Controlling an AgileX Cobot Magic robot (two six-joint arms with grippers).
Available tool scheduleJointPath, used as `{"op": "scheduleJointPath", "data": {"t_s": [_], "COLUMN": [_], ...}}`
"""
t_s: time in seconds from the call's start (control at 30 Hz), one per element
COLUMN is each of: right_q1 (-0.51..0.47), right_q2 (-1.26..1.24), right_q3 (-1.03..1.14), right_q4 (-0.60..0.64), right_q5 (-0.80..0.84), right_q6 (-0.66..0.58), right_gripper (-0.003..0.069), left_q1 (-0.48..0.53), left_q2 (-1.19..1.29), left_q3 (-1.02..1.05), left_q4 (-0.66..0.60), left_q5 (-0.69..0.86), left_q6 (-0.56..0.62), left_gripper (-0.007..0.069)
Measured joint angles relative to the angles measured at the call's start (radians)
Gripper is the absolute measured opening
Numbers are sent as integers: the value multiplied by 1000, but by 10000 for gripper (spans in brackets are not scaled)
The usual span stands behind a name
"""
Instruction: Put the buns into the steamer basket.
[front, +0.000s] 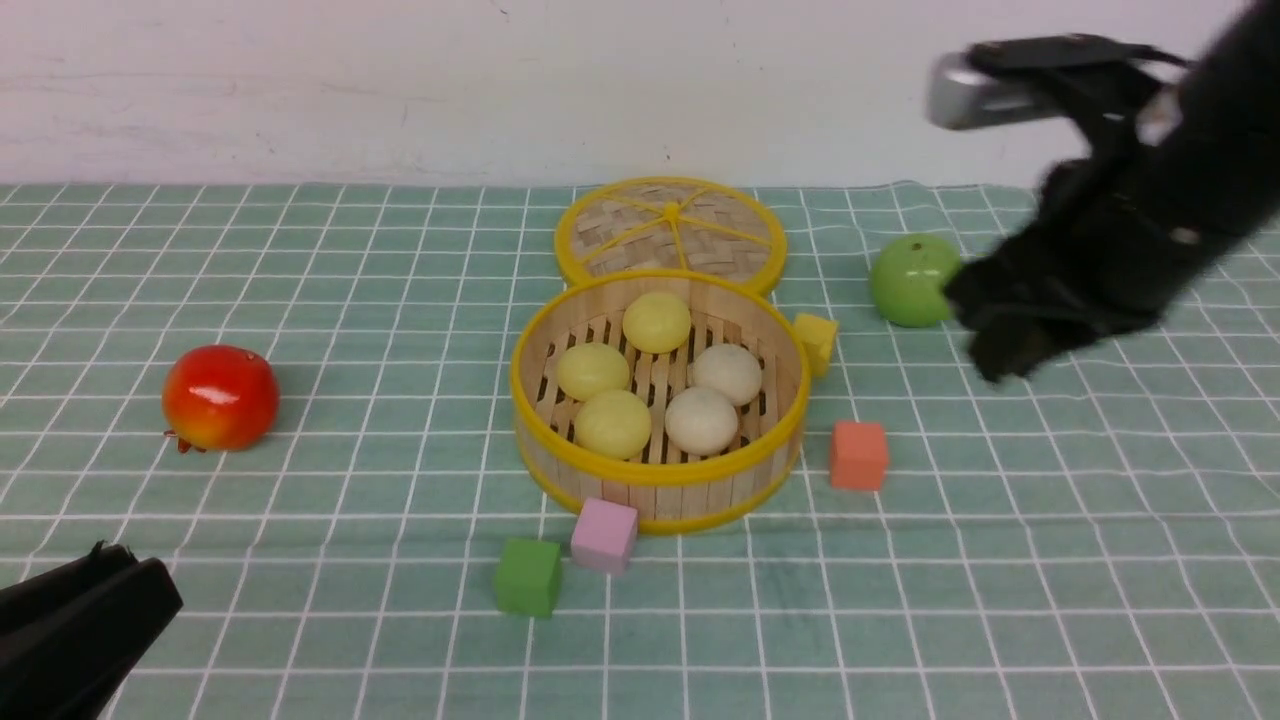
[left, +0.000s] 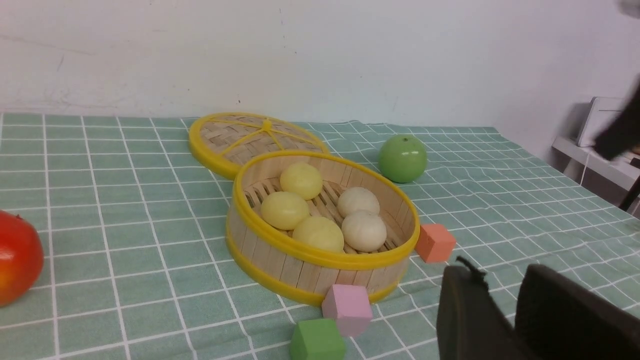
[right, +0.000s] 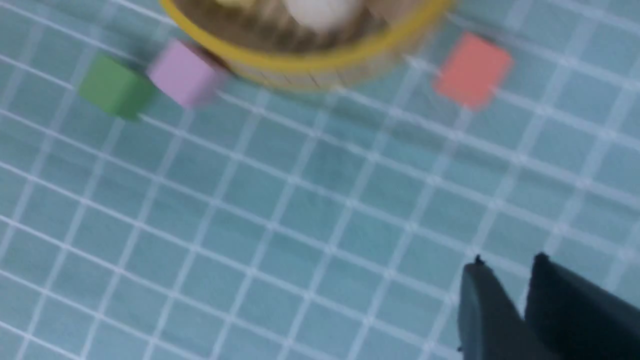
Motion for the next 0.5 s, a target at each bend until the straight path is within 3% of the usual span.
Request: {"op": "scheduleJointPath", "data": {"t_s": [0.17, 0.5], "right_q1": [0, 0], "right_q2": [-202, -409], "right_q3": [160, 200], "right_q4": [-53, -57], "right_q5": [49, 88], "right_q6": [79, 94], "right_gripper": [39, 33], "left_q1": [0, 0], "left_q2": [0, 0], "left_q3": [0, 0], "left_q4": [0, 0], "left_q5": [0, 0], "left_q6": [0, 0], "left_gripper": [162, 166]}}
